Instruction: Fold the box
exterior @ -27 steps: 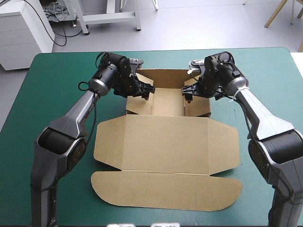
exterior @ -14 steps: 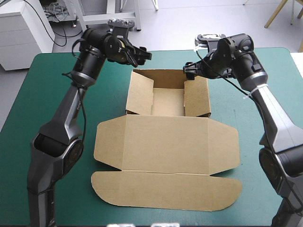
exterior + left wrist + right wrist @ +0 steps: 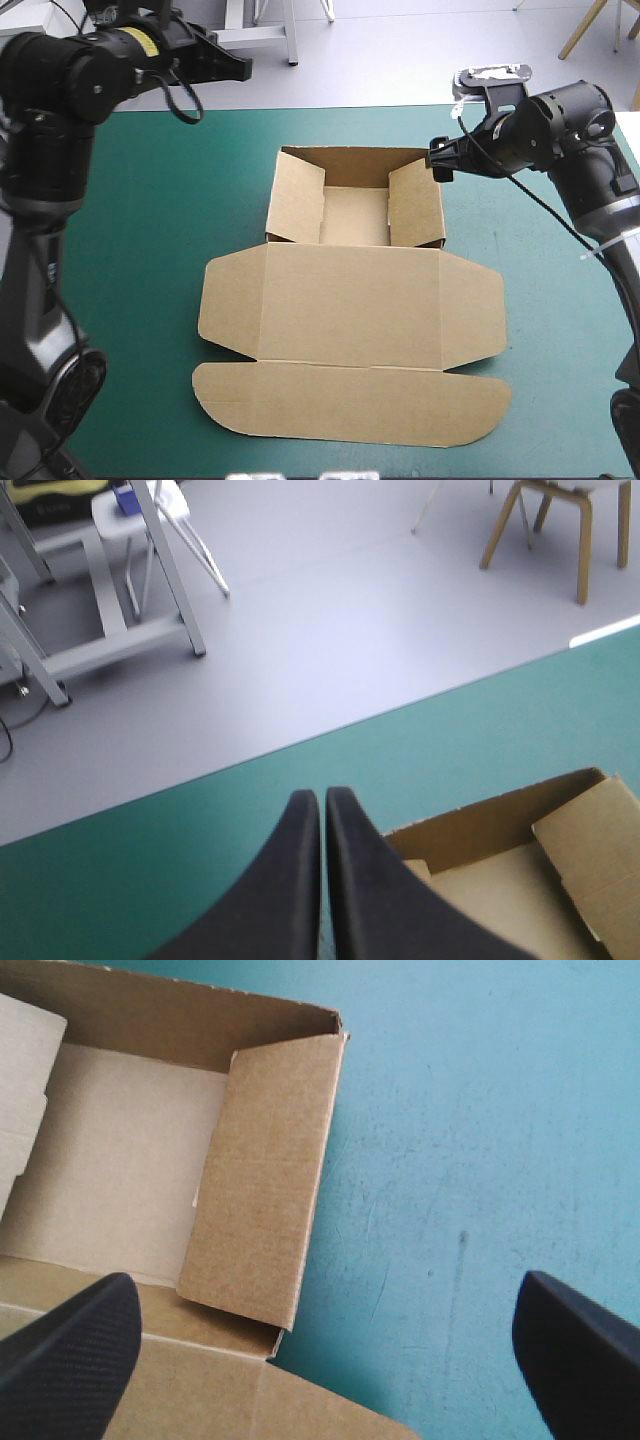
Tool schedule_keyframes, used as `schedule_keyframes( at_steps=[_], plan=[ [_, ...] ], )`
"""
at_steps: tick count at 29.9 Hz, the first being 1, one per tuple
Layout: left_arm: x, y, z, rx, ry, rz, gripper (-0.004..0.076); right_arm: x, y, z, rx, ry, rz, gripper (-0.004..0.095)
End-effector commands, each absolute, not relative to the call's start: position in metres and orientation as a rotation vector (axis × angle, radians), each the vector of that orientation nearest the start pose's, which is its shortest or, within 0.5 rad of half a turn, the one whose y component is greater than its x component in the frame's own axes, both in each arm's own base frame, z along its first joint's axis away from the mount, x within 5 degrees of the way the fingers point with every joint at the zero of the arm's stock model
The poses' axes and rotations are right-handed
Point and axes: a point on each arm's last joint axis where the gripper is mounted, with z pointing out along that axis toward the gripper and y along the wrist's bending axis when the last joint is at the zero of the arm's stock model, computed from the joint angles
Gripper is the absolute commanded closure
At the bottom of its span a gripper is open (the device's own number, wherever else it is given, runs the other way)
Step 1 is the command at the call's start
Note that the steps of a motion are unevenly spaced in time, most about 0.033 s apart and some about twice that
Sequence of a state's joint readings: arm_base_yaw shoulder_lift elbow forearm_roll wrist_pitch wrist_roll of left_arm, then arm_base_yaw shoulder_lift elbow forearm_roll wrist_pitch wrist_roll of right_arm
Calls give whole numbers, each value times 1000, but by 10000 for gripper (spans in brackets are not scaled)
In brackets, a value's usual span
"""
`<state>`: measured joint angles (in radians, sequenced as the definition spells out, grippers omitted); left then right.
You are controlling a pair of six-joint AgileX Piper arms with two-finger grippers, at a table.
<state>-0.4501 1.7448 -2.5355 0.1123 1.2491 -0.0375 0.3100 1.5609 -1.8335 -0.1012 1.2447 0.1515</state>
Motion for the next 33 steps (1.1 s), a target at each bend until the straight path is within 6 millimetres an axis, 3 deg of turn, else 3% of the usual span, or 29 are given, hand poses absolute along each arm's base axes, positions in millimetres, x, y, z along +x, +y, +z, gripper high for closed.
schedule_keyframes(
  at_steps=[1, 5, 8, 11, 15, 21, 27, 33],
  plan=[
    [224, -100, 606, 340, 1809, -235, 734, 303, 85, 451, -196, 2382, 63, -17],
    [180, -80, 619, 360, 1762, -249, 734, 321, 95, 436, -192, 2400, 125, -17],
    [153, -63, 616, 361, 1769, -191, 734, 337, 102, 420, -190, 2438, 149, -18],
    [134, -50, 602, 361, 1810, -140, 734, 353, 107, 399, -177, 2498, 144, -18],
    [111, -38, 570, 388, 1899, -114, 734, 372, 106, 373, -142, 2567, 134, -10],
    [87, -28, 513, 433, 2013, -99, 734, 400, 96, 338, -60, 2630, 203, -6],
    [76, -26, 471, 463, 2050, -120, 734, 412, 96, 315, -64, 2682, 203, -6],
    [76, -28, 452, 483, 2095, -145, 734, 417, 101, 303, -82, 2709, 251, -6]
  ],
)
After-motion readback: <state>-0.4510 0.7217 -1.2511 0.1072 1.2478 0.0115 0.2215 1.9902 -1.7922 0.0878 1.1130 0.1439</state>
